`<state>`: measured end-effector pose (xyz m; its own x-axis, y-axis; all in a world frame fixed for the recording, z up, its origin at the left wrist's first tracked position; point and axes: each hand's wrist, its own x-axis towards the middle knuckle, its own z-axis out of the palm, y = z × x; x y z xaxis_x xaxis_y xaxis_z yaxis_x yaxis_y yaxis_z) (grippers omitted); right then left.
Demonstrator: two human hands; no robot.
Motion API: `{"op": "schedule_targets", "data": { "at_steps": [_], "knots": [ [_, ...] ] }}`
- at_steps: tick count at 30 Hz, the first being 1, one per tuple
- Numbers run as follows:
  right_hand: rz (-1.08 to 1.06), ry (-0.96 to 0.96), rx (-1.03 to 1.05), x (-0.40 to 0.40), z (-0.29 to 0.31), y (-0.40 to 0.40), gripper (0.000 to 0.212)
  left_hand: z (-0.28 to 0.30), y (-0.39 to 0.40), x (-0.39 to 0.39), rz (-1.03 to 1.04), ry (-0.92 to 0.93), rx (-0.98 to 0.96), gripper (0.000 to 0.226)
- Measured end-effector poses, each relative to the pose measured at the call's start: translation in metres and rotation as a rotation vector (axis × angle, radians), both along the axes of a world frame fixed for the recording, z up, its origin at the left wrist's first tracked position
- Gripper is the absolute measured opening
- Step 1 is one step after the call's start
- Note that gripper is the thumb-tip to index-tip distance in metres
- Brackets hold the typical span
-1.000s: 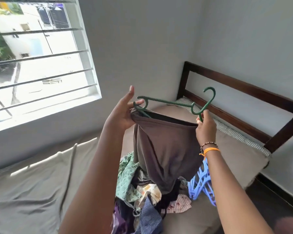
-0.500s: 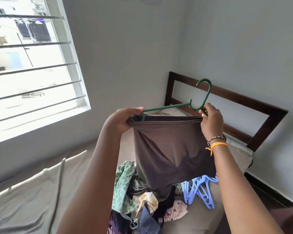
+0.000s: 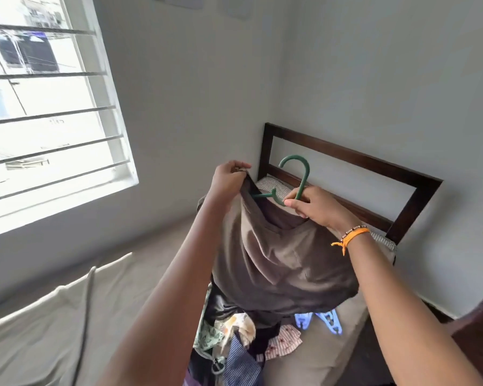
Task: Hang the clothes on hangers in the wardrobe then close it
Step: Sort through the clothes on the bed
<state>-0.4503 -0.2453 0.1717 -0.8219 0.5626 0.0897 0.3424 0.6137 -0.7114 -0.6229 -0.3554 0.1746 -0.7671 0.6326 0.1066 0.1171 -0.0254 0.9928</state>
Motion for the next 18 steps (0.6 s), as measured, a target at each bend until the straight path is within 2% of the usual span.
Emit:
{"op": "schedule_targets", "data": {
  "at_steps": [2, 6, 8, 11, 12, 13, 14, 15, 18],
  "knots": [
    [-0.11, 0.034, 0.077, 0.0, -0.002, -0.001, 0.012, -0.001, -0.003, 0.0, -0.033, 0.012, 0.022, 0.021],
    [-0.344, 0.189, 0.154, 0.006, 0.0, -0.001, 0.031, -0.013, -0.014, 0.02, 0.083, 0.247, -0.094, 0.026],
    [-0.396, 0.259, 0.103, 0.008, 0.002, -0.003, 0.032, -0.02, -0.016, 0.037, -0.068, 0.282, -0.118, 0.028],
    [-0.368, 0.421, -0.218, 0.007, 0.014, -0.011, 0.012, -0.029, -0.022, 0.068, -0.497, 0.263, -0.171, 0.036],
    [-0.347, 0.466, -0.312, 0.007, 0.018, -0.013, 0.017, -0.03, -0.023, 0.077, -0.589, 0.249, -0.199, 0.044],
    [-0.328, 0.498, -0.36, 0.007, 0.019, -0.015, 0.031, -0.033, -0.023, 0.081, -0.632, 0.269, -0.236, 0.049],
    [-0.317, 0.503, -0.354, 0.009, 0.022, -0.016, 0.041, -0.035, -0.023, 0.084, -0.635, 0.327, -0.265, 0.049],
    [-0.307, 0.502, -0.317, 0.009, 0.022, -0.016, 0.04, -0.035, -0.022, 0.084, -0.593, 0.404, -0.296, 0.046],
    [-0.27, 0.474, -0.254, 0.016, 0.024, -0.022, 0.012, -0.028, -0.027, 0.071, -0.436, 0.558, -0.285, 0.037]
  ]
}}
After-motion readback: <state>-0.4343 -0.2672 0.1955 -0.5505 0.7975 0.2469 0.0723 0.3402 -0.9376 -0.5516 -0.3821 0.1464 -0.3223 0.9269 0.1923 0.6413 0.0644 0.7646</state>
